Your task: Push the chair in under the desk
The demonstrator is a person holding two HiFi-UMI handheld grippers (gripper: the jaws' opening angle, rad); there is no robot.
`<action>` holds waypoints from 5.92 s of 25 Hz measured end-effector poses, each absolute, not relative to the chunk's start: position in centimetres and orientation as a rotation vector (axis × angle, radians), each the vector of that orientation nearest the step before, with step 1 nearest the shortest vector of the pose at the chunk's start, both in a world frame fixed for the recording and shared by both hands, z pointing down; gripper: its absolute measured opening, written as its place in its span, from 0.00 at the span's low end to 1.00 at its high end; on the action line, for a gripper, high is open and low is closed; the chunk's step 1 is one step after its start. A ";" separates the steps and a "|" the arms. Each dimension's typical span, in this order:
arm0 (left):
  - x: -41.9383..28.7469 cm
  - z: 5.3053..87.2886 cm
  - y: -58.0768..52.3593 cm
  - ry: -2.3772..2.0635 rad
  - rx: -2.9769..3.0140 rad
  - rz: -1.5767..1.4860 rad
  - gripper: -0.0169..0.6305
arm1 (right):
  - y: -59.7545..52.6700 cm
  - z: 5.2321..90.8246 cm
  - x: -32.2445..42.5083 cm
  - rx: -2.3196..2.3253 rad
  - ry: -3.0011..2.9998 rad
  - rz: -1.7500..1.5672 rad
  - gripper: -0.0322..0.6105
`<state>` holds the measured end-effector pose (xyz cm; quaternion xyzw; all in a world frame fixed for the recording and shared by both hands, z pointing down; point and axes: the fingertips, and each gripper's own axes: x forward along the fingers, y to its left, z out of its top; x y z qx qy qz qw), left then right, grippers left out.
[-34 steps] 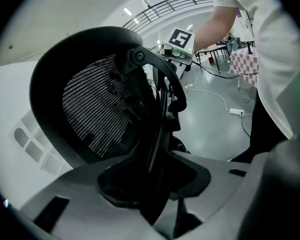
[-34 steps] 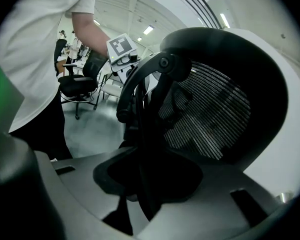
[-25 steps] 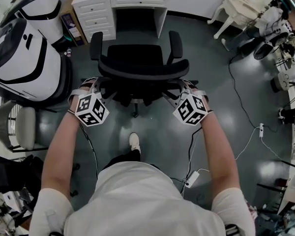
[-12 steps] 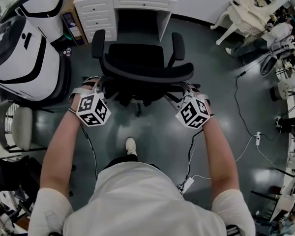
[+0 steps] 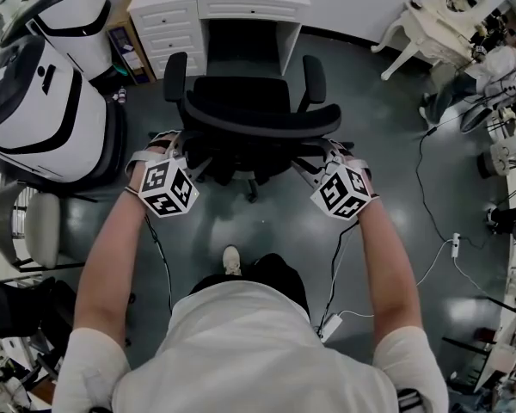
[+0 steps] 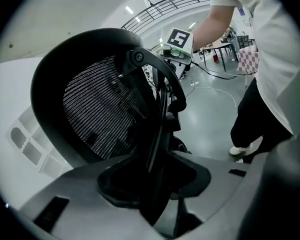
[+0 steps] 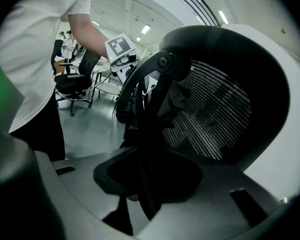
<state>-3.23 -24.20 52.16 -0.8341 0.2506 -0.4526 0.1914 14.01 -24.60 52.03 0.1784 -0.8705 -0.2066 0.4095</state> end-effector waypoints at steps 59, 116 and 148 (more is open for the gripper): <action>-2.4 52.3 -48.5 0.759 -2.375 -1.331 0.28 | -49.3 52.2 14.8 0.391 -2.209 -0.504 0.25; -7.2 52.5 -63.9 0.696 -2.369 -1.307 0.28 | -64.1 52.5 10.0 0.429 -2.206 -0.453 0.25; -7.0 52.6 -65.9 0.679 -2.353 -1.295 0.27 | -66.4 52.8 10.2 0.432 -2.198 -0.468 0.25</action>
